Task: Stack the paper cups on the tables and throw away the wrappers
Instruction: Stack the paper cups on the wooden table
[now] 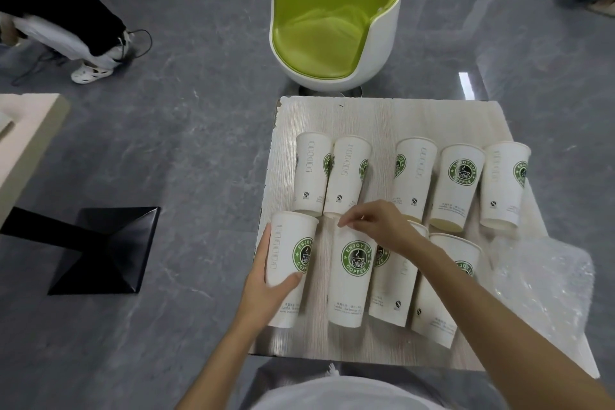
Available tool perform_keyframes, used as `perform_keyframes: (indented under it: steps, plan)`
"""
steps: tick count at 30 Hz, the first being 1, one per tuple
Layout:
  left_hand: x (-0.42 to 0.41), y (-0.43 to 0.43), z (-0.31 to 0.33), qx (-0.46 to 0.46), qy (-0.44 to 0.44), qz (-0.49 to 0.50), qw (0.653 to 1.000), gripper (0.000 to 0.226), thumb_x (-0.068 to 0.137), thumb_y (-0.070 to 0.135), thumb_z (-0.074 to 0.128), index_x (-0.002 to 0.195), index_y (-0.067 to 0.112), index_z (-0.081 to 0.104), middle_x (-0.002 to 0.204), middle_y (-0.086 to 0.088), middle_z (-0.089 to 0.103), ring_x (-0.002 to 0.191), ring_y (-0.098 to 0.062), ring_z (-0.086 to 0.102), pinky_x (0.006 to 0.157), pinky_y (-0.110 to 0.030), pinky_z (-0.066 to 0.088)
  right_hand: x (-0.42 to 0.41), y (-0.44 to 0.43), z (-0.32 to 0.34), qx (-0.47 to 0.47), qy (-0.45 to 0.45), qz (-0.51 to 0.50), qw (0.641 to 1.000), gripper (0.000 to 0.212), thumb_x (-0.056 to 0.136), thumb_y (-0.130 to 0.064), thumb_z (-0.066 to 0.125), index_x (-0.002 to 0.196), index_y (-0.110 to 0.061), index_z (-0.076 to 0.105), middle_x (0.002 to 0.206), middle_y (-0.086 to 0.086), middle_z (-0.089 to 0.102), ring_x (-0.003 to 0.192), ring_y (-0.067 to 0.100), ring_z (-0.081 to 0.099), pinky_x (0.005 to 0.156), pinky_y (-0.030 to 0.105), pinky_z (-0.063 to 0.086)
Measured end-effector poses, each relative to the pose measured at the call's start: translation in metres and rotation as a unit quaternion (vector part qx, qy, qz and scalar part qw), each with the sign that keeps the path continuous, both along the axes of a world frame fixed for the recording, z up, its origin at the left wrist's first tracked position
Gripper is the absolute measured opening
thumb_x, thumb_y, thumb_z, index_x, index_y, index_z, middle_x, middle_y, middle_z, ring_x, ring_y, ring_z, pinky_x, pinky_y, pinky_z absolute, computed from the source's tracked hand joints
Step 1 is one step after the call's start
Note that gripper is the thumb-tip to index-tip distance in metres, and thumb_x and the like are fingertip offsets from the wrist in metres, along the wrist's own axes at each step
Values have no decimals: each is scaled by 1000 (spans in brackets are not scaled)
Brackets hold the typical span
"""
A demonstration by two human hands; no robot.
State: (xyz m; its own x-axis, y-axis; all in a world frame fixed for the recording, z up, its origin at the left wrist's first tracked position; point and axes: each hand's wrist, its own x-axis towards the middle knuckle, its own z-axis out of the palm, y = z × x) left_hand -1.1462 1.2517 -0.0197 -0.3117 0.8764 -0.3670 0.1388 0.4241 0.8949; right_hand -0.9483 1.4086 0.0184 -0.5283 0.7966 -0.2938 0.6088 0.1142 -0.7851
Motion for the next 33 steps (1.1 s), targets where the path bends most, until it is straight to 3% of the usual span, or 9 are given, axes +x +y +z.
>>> perform_keyframes:
  steps: [4,9,12,17,20,23,26,33]
  plan:
    - [-4,-3,1,-7,0,-19,1000,92,80,4,76,142,48,23,113,62,39,108,30,43,77,1,42,16,1,24,6,63,-38,997,21,87,-6,63,86,-23,75,90,-10,72,88,9,66,81,16,49]
    - [-4,-4,6,3,4,-55,998,95,79,4,77,139,55,24,122,57,37,113,27,43,79,-1,43,48,11,53,19,178,-120,977,29,85,3,61,83,-23,73,85,-11,74,89,11,67,81,17,49]
    - [-3,-3,9,12,5,-85,996,98,77,4,78,146,48,24,129,55,36,120,23,41,85,0,41,63,15,71,63,215,-169,960,27,86,4,59,85,-20,72,83,-17,73,87,4,65,80,13,48]
    - [1,-2,17,15,7,-136,991,100,75,4,79,143,54,26,128,49,42,118,14,48,82,-6,47,74,20,80,160,243,-246,924,26,88,-1,58,87,-24,72,84,-16,72,89,12,63,83,27,51]
    - [2,-1,22,20,18,-168,986,101,73,3,79,142,57,27,133,42,44,121,8,49,89,-14,49,67,16,77,178,249,-263,915,26,88,-1,58,89,-23,71,83,-20,71,88,9,62,81,22,50]
    - [6,0,28,27,28,-197,980,101,70,12,80,145,54,27,138,34,43,126,3,46,102,-32,48,56,8,70,171,251,-252,919,22,88,1,58,92,-17,71,83,-20,71,85,7,62,79,19,49]
    - [11,2,34,46,33,-215,975,100,66,19,78,146,53,27,142,33,41,129,-1,45,105,-43,47,45,-2,62,134,254,-228,930,22,88,1,58,90,-16,71,89,-5,71,84,12,61,79,20,48]
    - [17,5,42,78,29,-214,973,100,68,12,78,138,64,29,142,36,40,130,-1,46,104,-38,48,23,-25,50,35,271,-191,943,26,88,0,59,84,-23,72,91,0,71,85,10,63,79,21,49]
